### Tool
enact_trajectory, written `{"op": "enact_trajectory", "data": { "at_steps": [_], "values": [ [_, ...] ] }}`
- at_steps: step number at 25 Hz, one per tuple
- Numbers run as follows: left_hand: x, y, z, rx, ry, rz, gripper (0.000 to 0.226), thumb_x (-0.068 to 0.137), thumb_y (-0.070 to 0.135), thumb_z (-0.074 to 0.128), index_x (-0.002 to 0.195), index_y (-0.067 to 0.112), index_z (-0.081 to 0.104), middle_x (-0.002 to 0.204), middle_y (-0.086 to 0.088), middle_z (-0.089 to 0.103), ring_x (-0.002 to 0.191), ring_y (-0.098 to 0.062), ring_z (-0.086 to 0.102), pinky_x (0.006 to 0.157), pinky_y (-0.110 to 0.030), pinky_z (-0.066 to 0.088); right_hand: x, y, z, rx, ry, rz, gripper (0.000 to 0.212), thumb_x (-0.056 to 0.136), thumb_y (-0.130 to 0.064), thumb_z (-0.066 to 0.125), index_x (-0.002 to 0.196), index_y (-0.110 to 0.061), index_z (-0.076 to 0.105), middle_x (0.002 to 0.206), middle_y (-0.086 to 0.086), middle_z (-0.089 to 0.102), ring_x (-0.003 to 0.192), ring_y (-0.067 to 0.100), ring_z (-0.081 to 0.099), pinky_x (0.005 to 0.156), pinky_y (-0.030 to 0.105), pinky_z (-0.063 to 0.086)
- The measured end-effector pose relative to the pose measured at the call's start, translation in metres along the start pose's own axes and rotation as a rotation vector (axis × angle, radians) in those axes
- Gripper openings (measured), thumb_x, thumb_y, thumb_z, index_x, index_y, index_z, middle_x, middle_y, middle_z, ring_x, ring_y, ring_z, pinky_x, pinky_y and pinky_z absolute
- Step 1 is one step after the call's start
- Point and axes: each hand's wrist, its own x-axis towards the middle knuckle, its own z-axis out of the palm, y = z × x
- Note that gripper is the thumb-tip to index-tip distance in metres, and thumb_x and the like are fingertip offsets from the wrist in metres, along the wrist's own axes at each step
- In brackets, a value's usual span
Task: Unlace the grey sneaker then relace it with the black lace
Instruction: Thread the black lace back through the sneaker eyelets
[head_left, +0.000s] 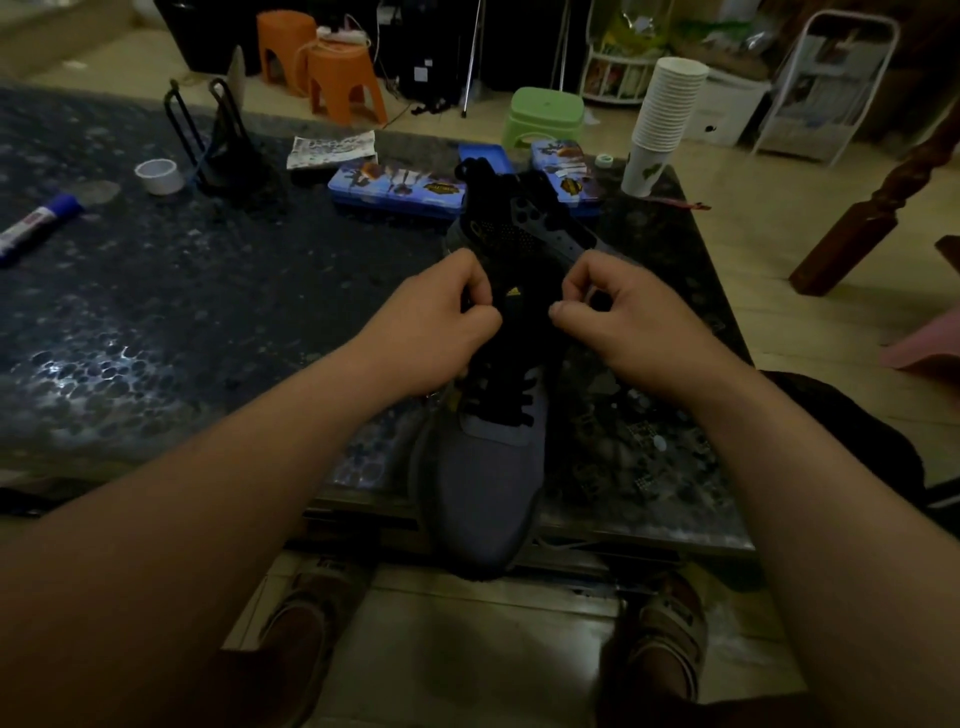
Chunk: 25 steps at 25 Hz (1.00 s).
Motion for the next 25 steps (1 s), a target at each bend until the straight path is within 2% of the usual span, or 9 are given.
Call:
{"op": "enact_trajectory", "data": {
  "at_steps": [6,10,13,16,17,19,20,22,25],
  "values": [
    [-0.013,-0.018,-0.006,-0.067,-0.05,-0.065,0.01,0.092,0.013,0.062,0.096,0.017,0.054,0.066,-0.003,0.065,0.051,-0.011,0.063,0.053,-0.031,0.044,-0.014,0.008,-0.001,0.087,-0.059,0.107,0.012,0.096,-0.012,0.066,0.094,-0.003,0.058,0.079,0.011,0.058,0.048,0.004,0.042,0.045,0.016,0.036],
    [-0.006,-0.015,-0.011,0.179,0.093,0.209,0.02,0.098,0.036,0.061,0.116,0.029,0.064,0.097,0.001,0.052,0.091,-0.015,0.056,0.08,-0.034,0.047,-0.021,0.005,-0.016,0.117,0.015,0.169,0.025,0.098,-0.043,0.066,0.101,-0.018,0.066,0.077,-0.005,0.067,0.058,0.002,0.055,0.056,0.021,0.044],
    [-0.01,0.013,-0.007,0.153,0.101,0.362,0.034,0.095,0.037,0.053,0.125,0.027,0.066,0.112,0.005,0.056,0.11,-0.016,0.051,0.097,-0.036,0.045,-0.022,-0.016,-0.032,0.509,0.069,0.184,0.029,0.103,-0.04,0.057,0.099,-0.011,0.06,0.066,-0.002,0.048,0.051,0.011,0.038,0.051,0.027,0.023],
    [-0.016,0.049,0.012,-0.173,-0.223,0.283,0.058,0.091,0.028,0.056,0.148,0.022,0.046,0.132,0.004,0.061,0.12,-0.014,0.06,0.105,-0.036,0.048,-0.014,-0.047,-0.035,0.952,0.032,0.04,0.024,0.107,-0.033,0.05,0.098,-0.012,0.056,0.067,-0.001,0.037,0.053,0.012,0.034,0.051,0.028,0.021],
    [-0.016,0.059,0.018,-0.382,-0.317,0.214,0.062,0.091,0.024,0.058,0.15,0.02,0.04,0.132,-0.003,0.063,0.115,-0.021,0.066,0.105,-0.043,0.051,-0.009,-0.052,-0.033,1.029,0.052,-0.001,0.024,0.108,-0.03,0.048,0.1,-0.009,0.057,0.068,0.0,0.037,0.055,0.012,0.037,0.051,0.028,0.025],
    [-0.014,0.068,0.021,-0.737,-0.405,0.053,0.051,0.097,0.019,0.06,0.144,0.013,0.04,0.117,-0.015,0.068,0.079,-0.031,0.071,0.089,-0.055,0.059,0.0,-0.056,-0.026,1.116,0.129,-0.017,0.03,0.111,-0.028,0.043,0.108,-0.003,0.058,0.067,0.001,0.039,0.058,0.015,0.046,0.054,0.029,0.037],
    [-0.013,0.069,0.018,-0.771,-0.397,-0.002,0.035,0.102,0.02,0.059,0.133,0.009,0.047,0.099,-0.015,0.07,0.058,-0.025,0.062,0.074,-0.051,0.061,0.004,-0.054,-0.023,1.135,0.159,-0.002,0.035,0.112,-0.03,0.04,0.112,-0.001,0.059,0.066,0.002,0.043,0.062,0.016,0.052,0.057,0.03,0.045],
    [-0.01,0.061,0.008,-0.647,-0.335,-0.042,0.017,0.108,0.026,0.054,0.103,0.01,0.054,0.063,-0.004,0.052,0.042,-0.012,0.036,0.047,-0.032,0.045,0.007,-0.044,-0.017,1.077,0.191,0.052,0.045,0.112,-0.037,0.036,0.12,-0.002,0.063,0.068,0.003,0.054,0.074,0.021,0.065,0.071,0.037,0.057],
    [-0.006,0.043,-0.019,-0.482,-0.239,-0.086,0.027,0.109,0.031,0.05,0.092,0.012,0.058,0.057,0.002,0.036,0.044,-0.011,0.028,0.045,-0.025,0.03,0.003,-0.03,-0.003,0.696,0.161,0.197,0.048,0.112,-0.043,0.033,0.122,-0.01,0.066,0.078,0.003,0.068,0.082,0.022,0.073,0.071,0.036,0.061]
  ]
}}
